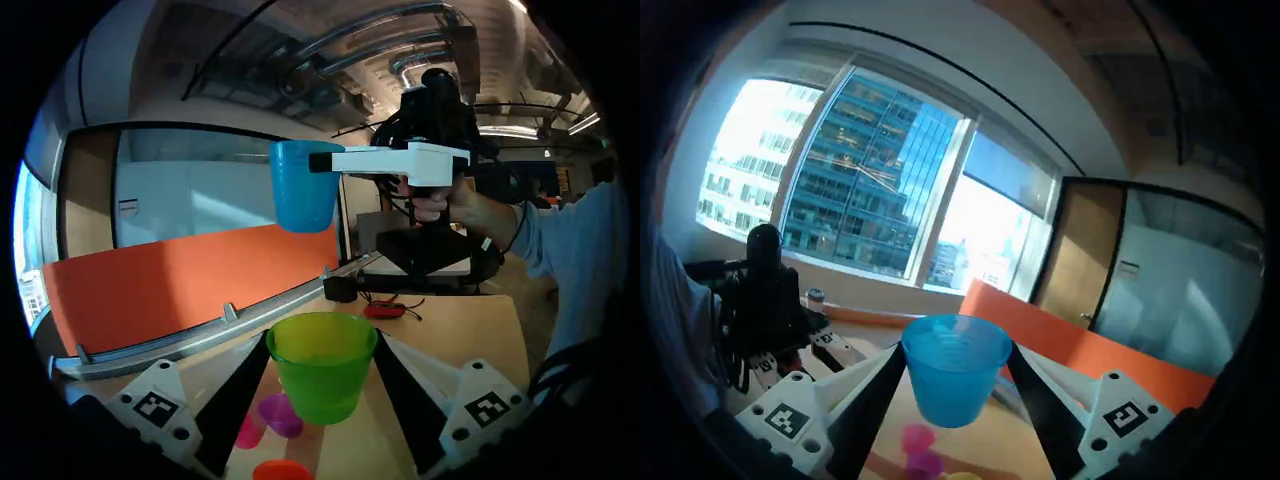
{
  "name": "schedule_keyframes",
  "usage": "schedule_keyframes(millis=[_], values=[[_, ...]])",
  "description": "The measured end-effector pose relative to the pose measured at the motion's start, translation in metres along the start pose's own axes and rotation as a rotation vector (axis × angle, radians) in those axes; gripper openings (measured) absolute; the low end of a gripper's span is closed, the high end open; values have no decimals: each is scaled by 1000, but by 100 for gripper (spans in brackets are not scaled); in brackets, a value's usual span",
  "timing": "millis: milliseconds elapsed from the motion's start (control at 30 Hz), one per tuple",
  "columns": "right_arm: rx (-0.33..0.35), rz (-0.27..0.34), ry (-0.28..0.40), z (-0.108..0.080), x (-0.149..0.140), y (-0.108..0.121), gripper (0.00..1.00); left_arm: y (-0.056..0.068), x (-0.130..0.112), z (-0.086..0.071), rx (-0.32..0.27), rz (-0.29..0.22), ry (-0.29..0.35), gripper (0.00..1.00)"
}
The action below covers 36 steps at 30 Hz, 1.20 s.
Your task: Pour water
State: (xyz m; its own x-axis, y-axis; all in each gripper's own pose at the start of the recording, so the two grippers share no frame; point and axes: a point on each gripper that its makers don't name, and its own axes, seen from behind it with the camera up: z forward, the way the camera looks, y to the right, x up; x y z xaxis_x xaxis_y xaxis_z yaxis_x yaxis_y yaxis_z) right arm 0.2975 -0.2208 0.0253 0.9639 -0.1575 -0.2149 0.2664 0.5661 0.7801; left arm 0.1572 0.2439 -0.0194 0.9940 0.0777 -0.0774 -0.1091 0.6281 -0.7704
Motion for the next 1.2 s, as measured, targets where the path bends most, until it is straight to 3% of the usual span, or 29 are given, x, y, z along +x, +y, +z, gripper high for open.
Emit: schedule_keyframes(millis=[100, 367, 867, 1067, 1200], values=[[-6, 25, -13, -3, -7, 6, 92, 0, -1, -1, 1, 1, 0, 89], [-48, 15, -78, -15, -35, 10, 92, 2, -4, -4, 8, 4, -6, 89], [-102, 102, -107, -56, -73, 17, 92, 7, -22, -9, 24, -15, -39, 89], [-103, 135, -102, -61, -80, 27, 92, 14, -25, -9, 15, -9, -44, 89], [-90, 146, -104, -63, -87, 18, 92, 17, -27, -10, 13, 6, -54, 89]])
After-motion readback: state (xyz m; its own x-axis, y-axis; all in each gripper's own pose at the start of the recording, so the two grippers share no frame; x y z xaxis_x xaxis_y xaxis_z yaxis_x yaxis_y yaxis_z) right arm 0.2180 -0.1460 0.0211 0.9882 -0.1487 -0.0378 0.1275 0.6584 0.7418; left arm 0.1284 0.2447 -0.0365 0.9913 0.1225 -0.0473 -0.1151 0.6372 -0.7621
